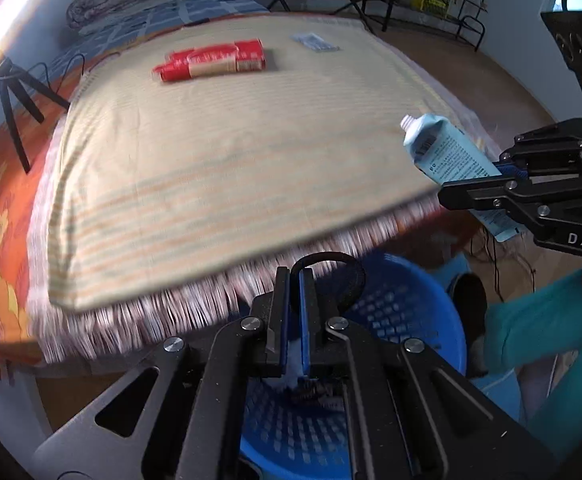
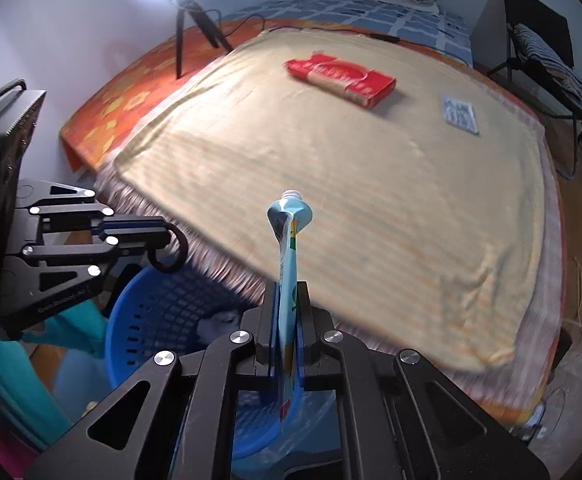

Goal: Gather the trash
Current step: 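Carry the hair tie and cream tube over the blue basket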

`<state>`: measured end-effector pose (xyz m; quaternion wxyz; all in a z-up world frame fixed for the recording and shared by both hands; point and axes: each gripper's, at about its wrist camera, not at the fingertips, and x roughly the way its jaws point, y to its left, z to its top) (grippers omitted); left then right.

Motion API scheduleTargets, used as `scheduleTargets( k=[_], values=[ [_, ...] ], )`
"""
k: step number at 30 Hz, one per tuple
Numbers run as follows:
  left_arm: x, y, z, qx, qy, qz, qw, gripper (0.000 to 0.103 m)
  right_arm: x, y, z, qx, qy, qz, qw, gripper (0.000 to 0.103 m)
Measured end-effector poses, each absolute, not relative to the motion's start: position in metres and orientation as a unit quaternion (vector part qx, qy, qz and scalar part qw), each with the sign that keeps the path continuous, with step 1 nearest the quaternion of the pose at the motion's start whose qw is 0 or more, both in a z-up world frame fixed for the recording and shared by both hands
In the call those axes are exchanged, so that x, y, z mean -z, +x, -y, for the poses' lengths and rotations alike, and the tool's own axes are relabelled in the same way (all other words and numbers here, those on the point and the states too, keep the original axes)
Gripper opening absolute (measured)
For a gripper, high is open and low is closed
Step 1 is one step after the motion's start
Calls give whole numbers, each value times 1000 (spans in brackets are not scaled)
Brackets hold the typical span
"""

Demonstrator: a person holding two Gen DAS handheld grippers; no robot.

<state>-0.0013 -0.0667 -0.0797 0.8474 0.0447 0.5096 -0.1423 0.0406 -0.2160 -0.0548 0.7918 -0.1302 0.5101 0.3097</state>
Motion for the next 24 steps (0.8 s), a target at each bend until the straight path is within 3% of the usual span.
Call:
scheduleTargets(
  k=[24],
  values=[
    [153,-55,71,138,40,-585,799,2,127,-26,202,-325,-124,-573,742,5]
  ],
)
